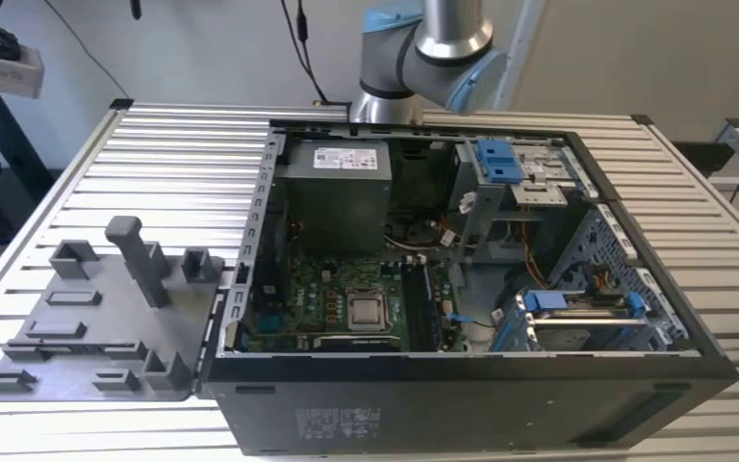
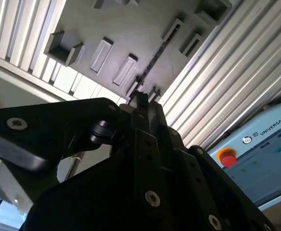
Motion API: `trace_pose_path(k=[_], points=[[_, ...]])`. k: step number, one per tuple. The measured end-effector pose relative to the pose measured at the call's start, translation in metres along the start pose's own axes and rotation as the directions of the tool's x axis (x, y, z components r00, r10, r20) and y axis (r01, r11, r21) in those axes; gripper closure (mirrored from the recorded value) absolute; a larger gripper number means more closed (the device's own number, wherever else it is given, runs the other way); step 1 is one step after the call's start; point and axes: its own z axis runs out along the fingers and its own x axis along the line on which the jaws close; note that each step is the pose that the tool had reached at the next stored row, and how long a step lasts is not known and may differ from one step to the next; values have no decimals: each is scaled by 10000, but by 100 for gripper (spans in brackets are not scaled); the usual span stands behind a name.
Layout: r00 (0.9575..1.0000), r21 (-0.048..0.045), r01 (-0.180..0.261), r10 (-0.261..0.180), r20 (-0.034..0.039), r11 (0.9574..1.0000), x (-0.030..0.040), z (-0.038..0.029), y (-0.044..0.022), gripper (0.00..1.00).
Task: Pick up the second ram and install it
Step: 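Pick up the second ram and move it above second insertion slot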
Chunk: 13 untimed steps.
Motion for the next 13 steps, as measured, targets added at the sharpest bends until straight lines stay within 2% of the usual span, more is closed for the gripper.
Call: trace_pose_path(k=[1,2,3,4,13], points=[[10000,0,0,0,0,10000,0,0,0,76],[10000,0,0,0,0,10000,0,0,0,70],[10000,0,0,0,0,10000,0,1,0,70],[10000,0,0,0,0,10000,0,0,0,64],[10000,0,-1,1,0,10000,0,3,0,64]])
